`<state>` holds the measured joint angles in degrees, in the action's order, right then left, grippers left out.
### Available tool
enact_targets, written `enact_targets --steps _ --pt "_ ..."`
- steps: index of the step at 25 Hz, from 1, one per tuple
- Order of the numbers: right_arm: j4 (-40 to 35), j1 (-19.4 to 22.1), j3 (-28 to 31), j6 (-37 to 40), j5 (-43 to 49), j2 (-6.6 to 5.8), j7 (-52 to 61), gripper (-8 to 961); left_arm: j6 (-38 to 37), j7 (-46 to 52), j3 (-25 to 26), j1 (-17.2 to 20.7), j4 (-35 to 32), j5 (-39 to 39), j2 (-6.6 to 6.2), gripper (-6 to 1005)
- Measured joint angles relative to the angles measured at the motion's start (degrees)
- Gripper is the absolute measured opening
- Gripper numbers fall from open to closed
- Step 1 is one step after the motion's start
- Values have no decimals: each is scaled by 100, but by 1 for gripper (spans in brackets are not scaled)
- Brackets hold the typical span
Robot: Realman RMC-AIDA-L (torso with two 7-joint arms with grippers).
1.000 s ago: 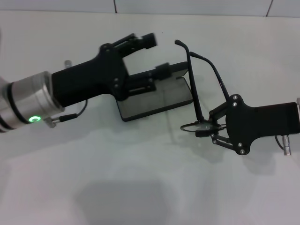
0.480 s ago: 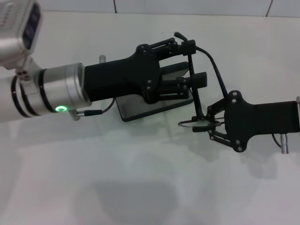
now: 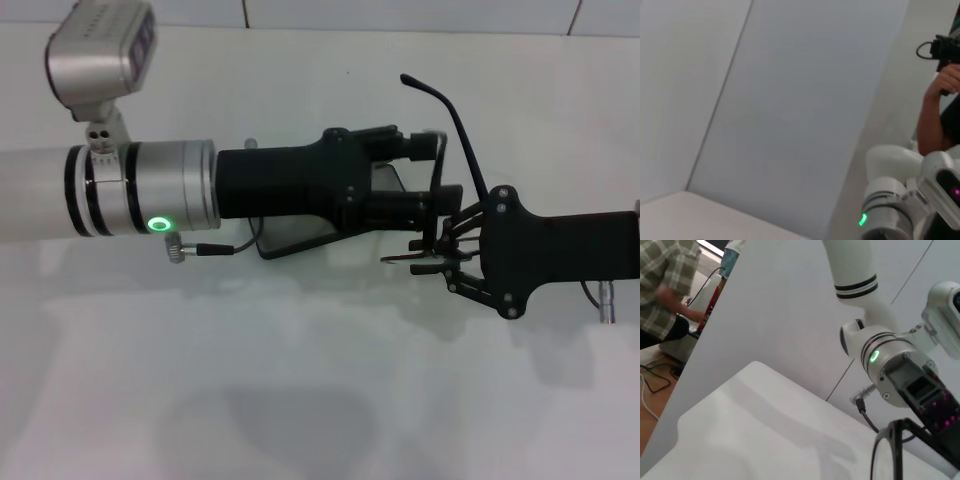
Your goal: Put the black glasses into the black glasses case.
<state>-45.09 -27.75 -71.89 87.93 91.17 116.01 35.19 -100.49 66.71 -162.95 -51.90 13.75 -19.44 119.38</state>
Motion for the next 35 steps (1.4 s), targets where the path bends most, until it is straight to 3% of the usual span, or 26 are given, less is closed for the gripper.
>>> enact_targets --steps 9,14,18,20,23,26,32,35 --pt "6 42 -11 145 -4 9 -24 132 92 147 1 -87 11 274 8 829" --pt "-16 203 58 437 -5 -25 -262 134 68 131 5 75 1 -130 -50 829" --pt "-94 429 415 1306 -69 -33 -824 136 99 148 4 185 45 -170 -114 829" --pt "-36 463 487 2082 -211 -36 -1198 137 211 146 3 217 68 -140 -114 829" --pt "30 433 411 2398 -226 -28 -1316 138 454 108 1 188 72 -130 -61 829" --pt "342 170 151 2558 -226 -8 -1316 140 611 -36 0 90 23 -135 -1 830" --pt "1795 -848 49 2166 -309 -8 -901 143 570 -705 11 21 -349 -217 12 830" --pt "2110 -1015 50 1826 -379 -10 -702 144 425 -1128 13 97 -477 -333 14 830"
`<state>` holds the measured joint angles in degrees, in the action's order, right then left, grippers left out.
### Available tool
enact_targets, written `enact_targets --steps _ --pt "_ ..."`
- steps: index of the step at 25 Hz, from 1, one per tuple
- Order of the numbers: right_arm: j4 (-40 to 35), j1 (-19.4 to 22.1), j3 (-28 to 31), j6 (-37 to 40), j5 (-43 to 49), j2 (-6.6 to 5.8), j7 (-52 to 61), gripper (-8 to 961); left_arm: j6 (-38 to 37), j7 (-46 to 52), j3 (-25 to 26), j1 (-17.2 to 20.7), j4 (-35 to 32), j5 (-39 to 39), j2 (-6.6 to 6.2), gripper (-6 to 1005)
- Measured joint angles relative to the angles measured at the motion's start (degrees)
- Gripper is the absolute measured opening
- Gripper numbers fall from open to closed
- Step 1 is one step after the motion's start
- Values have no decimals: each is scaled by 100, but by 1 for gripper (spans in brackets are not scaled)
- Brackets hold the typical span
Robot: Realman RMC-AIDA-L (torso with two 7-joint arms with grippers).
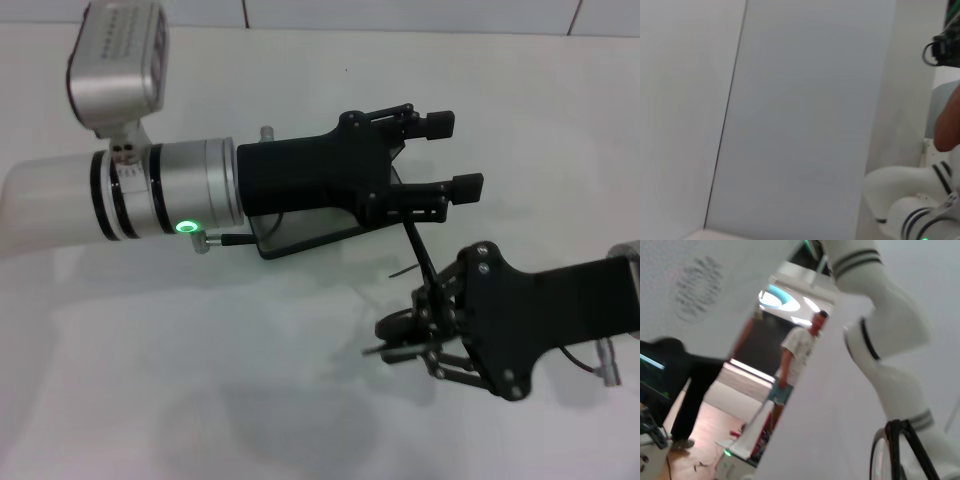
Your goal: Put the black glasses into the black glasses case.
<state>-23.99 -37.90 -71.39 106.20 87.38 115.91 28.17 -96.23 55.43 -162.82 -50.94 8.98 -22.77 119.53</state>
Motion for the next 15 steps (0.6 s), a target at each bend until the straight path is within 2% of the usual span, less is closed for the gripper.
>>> enact_targets --steps 7,15 --pt "10 86 7 -429 -220 4 265 147 -363 -573 2 183 -78 -151 6 830" --pt "0 125 5 -599 -221 -3 276 151 -399 -613 -12 160 -64 -106 0 830"
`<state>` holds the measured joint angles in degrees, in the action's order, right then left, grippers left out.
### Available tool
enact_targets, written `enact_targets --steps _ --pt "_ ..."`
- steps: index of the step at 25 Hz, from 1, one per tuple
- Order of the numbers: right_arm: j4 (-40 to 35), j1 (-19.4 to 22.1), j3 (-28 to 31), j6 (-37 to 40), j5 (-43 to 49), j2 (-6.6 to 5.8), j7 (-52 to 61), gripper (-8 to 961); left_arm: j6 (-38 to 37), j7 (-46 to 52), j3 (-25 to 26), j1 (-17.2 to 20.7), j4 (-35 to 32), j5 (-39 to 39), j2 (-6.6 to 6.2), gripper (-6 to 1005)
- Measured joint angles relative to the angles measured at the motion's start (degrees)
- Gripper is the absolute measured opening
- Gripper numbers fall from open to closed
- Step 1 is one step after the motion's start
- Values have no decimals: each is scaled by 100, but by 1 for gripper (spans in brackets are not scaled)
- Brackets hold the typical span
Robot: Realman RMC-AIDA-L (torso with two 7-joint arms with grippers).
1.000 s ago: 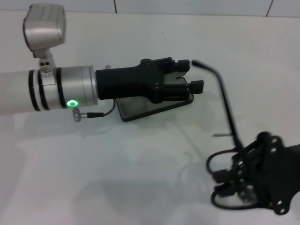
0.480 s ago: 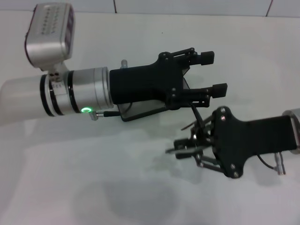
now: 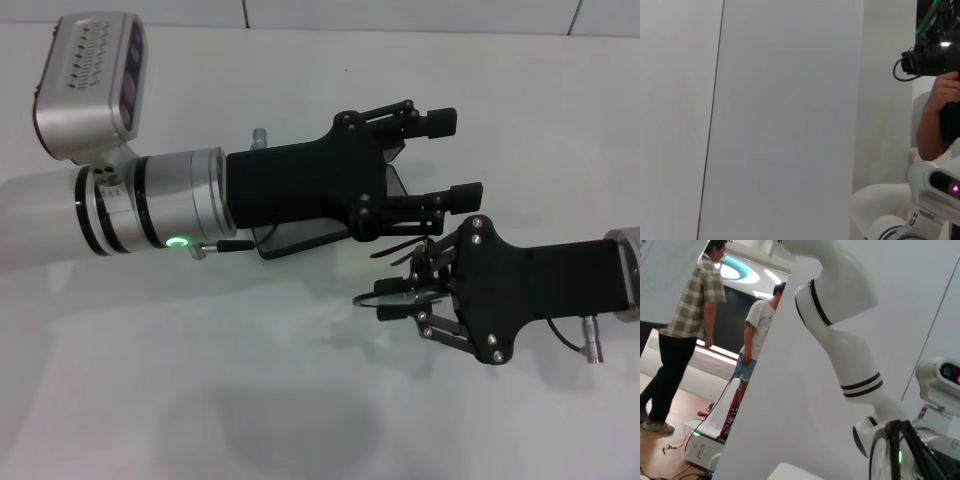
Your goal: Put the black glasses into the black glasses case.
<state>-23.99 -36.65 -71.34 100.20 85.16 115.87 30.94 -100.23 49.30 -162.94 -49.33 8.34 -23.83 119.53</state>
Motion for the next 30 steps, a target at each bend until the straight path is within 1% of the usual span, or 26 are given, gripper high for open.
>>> enact_targets --steps 20,22,24,25,26,27,29,30 --pt "-27 6 56 -135 17 -13 -25 160 20 -51 8 2 18 16 0 829" --pt "-43 53 41 -379 43 -11 -33 161 41 -101 26 62 22 -163 4 829" --pt "-181 174 23 -773 44 7 -30 162 109 -126 44 181 34 -508 1 829" --pt "-301 239 4 -942 43 14 -24 162 205 -132 59 312 65 -878 0 829" --pt "-649 407 -189 -1440 13 30 16 163 281 -139 61 404 93 -1145 -1 829" --pt "-649 407 -189 -1440 13 30 16 163 340 -145 60 477 124 -1337 -3 829" --pt "-1094 580 -554 -2025 -98 31 165 164 452 -147 37 653 204 -1796 -18 829" --pt "-1399 692 -831 -2425 -187 34 293 165 472 -139 26 714 233 -1915 -29 829"
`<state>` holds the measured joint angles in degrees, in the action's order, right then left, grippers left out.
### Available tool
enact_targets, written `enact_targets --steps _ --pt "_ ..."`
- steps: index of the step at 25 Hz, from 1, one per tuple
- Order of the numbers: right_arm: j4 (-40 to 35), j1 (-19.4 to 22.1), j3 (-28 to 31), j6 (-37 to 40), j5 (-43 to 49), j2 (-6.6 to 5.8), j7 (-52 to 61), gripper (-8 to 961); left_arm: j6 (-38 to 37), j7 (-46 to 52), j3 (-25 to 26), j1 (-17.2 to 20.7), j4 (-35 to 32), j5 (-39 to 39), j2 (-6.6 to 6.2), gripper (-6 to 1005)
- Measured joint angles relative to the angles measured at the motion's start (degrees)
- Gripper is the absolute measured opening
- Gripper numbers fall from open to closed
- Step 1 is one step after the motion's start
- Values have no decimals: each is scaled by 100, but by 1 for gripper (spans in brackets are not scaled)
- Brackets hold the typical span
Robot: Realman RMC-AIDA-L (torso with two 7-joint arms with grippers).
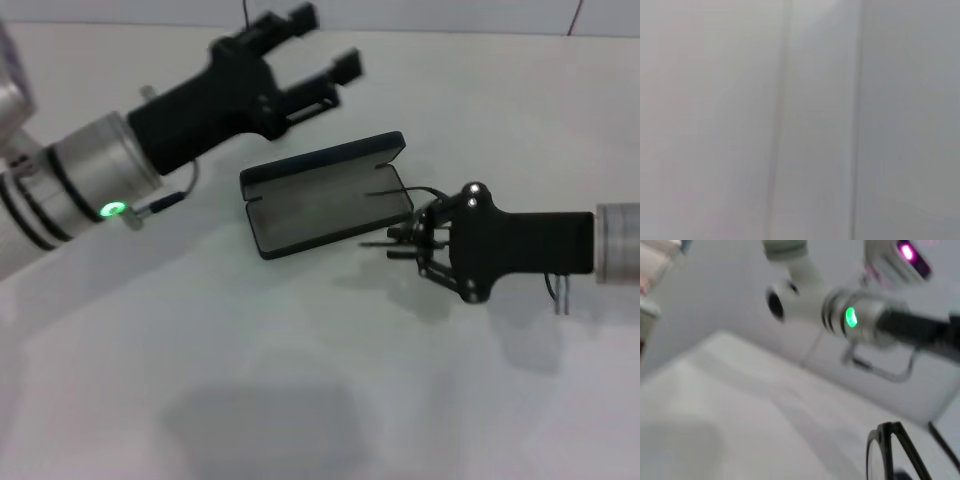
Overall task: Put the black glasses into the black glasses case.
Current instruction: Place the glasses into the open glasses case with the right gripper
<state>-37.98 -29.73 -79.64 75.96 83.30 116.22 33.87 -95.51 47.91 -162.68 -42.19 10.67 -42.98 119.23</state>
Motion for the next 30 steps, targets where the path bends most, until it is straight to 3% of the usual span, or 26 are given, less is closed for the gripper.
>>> enact_targets --steps 2,6,10,12,19,30 --pt "-465 169 -496 -705 -127 0 195 166 3 26 12 98 33 -95 -28 830" --pt "-1510 506 -2079 -2873 -249 -2 453 168 10 40 39 222 55 -146 -54 830" --pt "-1869 468 -3449 -4942 -464 -5 487 169 41 42 6 245 57 -174 -40 829" --pt "-1889 359 -3840 -5475 -645 -4 487 170 47 43 0 243 58 -176 -23 829" --pt "-1783 -19 -4581 -6415 -1203 -2 490 174 64 44 -1 209 57 -153 2 829" --pt "-1248 -549 -4860 -6576 -1386 -3 776 179 68 44 -1 194 16 -140 21 830"
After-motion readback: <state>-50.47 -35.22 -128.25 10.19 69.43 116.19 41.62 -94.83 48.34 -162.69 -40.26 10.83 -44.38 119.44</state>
